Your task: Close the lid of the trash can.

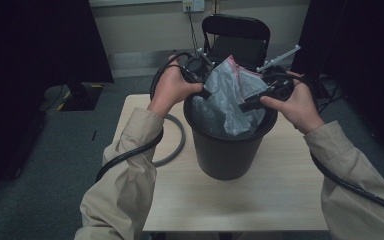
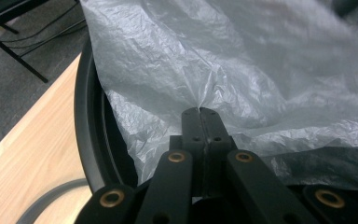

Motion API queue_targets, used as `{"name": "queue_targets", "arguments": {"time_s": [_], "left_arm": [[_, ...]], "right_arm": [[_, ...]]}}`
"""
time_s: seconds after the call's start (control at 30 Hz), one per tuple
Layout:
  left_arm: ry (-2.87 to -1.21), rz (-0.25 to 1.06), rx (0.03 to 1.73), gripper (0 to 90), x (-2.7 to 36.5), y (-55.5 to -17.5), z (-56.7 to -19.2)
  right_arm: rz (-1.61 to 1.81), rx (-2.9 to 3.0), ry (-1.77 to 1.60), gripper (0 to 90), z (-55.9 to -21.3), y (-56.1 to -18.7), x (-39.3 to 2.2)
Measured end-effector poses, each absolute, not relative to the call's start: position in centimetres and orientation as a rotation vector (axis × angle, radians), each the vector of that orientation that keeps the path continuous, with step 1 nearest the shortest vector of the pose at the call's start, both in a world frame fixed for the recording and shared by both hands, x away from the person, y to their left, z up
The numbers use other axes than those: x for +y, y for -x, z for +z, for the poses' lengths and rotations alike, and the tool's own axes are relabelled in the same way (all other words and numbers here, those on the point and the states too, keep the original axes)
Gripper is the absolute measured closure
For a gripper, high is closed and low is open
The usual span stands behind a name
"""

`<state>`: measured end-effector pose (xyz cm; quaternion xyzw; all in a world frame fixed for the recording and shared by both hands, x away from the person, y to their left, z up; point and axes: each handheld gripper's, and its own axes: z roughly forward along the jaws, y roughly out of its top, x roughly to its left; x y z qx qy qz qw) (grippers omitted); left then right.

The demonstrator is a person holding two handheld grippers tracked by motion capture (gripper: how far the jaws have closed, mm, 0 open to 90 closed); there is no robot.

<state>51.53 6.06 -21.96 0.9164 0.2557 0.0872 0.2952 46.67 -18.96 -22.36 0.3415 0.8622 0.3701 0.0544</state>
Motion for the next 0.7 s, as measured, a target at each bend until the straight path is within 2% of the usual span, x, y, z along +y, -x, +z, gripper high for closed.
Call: {"name": "queue_targets", "arguments": {"time_s": [0.13, 0.2, 0.37, 0.6, 0.63, 0.7], "left_arm": [[-2.425, 0.206, 0.682, 90.0, 6.5, -51.2, -22.0], [-2.422, 0.207, 0.692, 90.0, 6.9, -51.0, -22.1], [-2.425, 0.202, 0.692, 90.0, 7.4, -50.8, -22.0], [-2.418, 0.209, 0.678, 90.0, 7.2, -50.4, -22.1], [-2.413, 0.207, 0.675, 90.0, 7.1, -50.4, -22.1], [-2.394, 0.208, 0.693, 87.2, 7.0, -50.4, -22.1]], "right_arm": [[1.115, 2.550, -1.086, 57.5, -21.2, -46.9, -20.7], [1.116, 2.518, -1.108, 54.1, -20.7, -47.2, -21.4], [1.137, 2.453, -1.164, 55.6, -20.1, -48.0, -22.4], [1.096, 2.520, -1.158, 51.9, -22.0, -49.2, -20.1], [1.129, 2.543, -1.163, 52.5, -22.6, -49.5, -19.6], [1.135, 2.575, -1.158, 62.3, -23.3, -49.5, -18.8]]}}
